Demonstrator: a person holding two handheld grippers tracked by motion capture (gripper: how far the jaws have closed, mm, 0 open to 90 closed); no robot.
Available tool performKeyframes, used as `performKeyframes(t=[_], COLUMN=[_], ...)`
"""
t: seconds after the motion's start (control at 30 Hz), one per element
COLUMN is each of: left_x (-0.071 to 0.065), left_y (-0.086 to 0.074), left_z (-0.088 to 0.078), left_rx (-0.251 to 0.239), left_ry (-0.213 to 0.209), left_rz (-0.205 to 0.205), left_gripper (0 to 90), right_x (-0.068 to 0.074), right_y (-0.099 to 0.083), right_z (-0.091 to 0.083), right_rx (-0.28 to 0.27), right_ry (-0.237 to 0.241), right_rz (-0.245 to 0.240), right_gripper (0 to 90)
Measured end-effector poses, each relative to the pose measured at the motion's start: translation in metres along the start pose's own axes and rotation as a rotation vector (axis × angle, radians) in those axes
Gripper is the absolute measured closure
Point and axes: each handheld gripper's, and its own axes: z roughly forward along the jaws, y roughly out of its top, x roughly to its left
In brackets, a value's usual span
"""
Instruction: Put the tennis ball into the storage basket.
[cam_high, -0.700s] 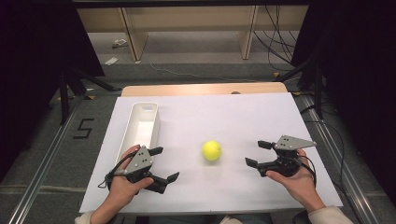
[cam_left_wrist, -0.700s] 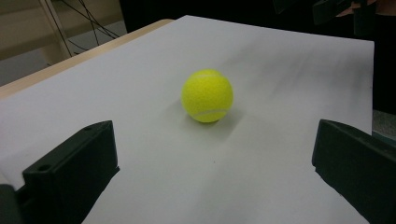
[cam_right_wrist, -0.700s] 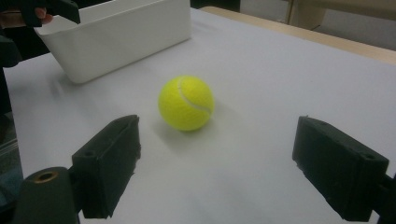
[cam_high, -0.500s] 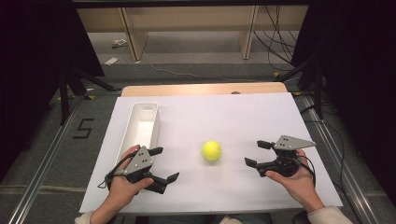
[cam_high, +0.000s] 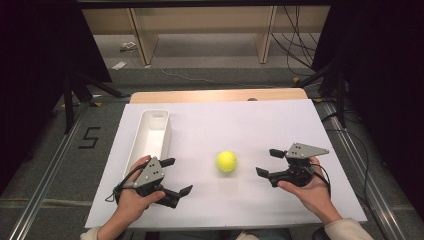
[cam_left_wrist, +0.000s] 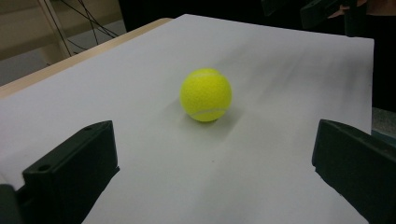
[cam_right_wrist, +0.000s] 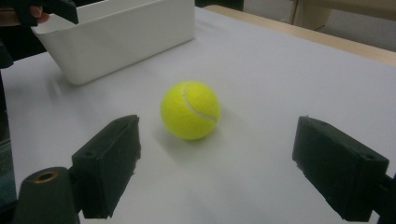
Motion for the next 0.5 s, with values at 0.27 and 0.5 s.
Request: performKeyframes(t=[0.27, 0.5], left_x=[0.0, -0.001], left_y=[0.0, 0.001], left_z=[0.0, 0.001], left_rx=[-0.002, -0.001], left_ry=[0.003, 0.0], left_rz=[-0.001, 0.001], left_gripper=[0.0, 0.0], right_x=[0.001, 0.002], right_y=[0.003, 0.006], right_z=[0.01, 0.018], right_rx=[0.01, 0.019], right_ry=[0.002, 0.007], right_rz=[-0.014, -0.02], right_gripper=[15.8, 15.8])
